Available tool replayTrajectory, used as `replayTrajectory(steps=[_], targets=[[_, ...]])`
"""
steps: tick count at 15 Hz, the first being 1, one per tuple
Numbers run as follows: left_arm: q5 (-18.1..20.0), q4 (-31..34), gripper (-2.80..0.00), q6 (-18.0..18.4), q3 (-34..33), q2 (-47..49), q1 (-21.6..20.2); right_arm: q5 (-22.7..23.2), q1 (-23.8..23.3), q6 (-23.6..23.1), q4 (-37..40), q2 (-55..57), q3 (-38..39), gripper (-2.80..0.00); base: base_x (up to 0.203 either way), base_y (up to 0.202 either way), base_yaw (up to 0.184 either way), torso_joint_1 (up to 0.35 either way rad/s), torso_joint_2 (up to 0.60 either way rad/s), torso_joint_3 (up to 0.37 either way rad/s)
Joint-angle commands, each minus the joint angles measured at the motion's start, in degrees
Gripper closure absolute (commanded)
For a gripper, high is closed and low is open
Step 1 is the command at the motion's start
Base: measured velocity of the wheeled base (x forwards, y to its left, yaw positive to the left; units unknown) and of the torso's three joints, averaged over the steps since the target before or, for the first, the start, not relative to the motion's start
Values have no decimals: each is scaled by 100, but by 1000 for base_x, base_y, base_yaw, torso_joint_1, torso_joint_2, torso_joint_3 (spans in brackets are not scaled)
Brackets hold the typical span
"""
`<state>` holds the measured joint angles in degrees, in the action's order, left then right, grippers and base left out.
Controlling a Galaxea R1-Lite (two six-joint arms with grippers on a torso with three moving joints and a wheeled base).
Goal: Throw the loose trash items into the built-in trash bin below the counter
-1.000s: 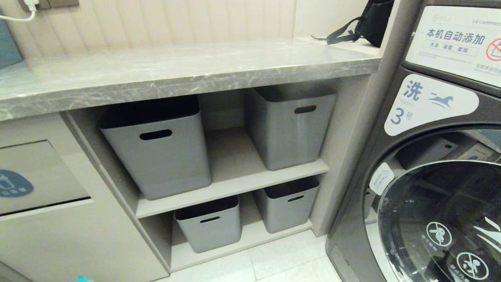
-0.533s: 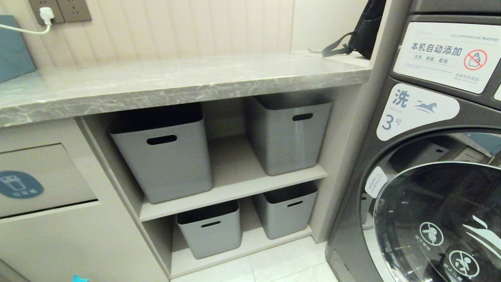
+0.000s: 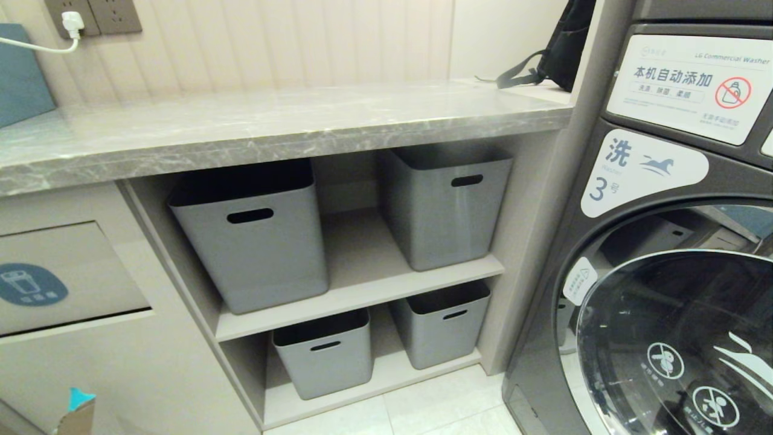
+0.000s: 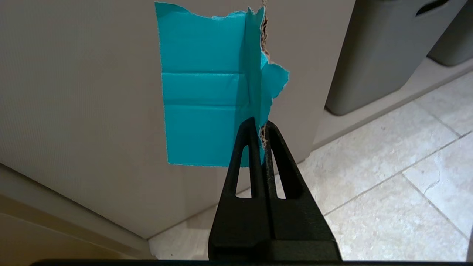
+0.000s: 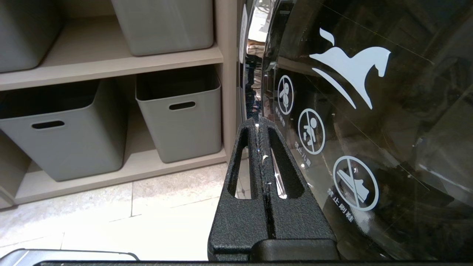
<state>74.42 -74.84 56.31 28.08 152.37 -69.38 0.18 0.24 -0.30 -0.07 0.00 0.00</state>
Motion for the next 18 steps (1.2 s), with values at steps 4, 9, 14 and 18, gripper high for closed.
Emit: replayTrajectory(steps=[4,9,14,18], targets=[[355,-40,0,-895,-426,-1596,461,0,2,-5,-1,-9,0,0,0,0,0,0,0,0],[620,-40,0,-1710,-546,-2581,574,0,2,-5,-1,-9,0,0,0,0,0,0,0,0],[626,-48,0,-2164,-101,-2887,656,0,2,-5,-1,-9,0,0,0,0,0,0,0,0],[619,-65,0,-2614,877,-2792,867,5,2,-5,-1,-9,0,0,0,0,0,0,0,0]])
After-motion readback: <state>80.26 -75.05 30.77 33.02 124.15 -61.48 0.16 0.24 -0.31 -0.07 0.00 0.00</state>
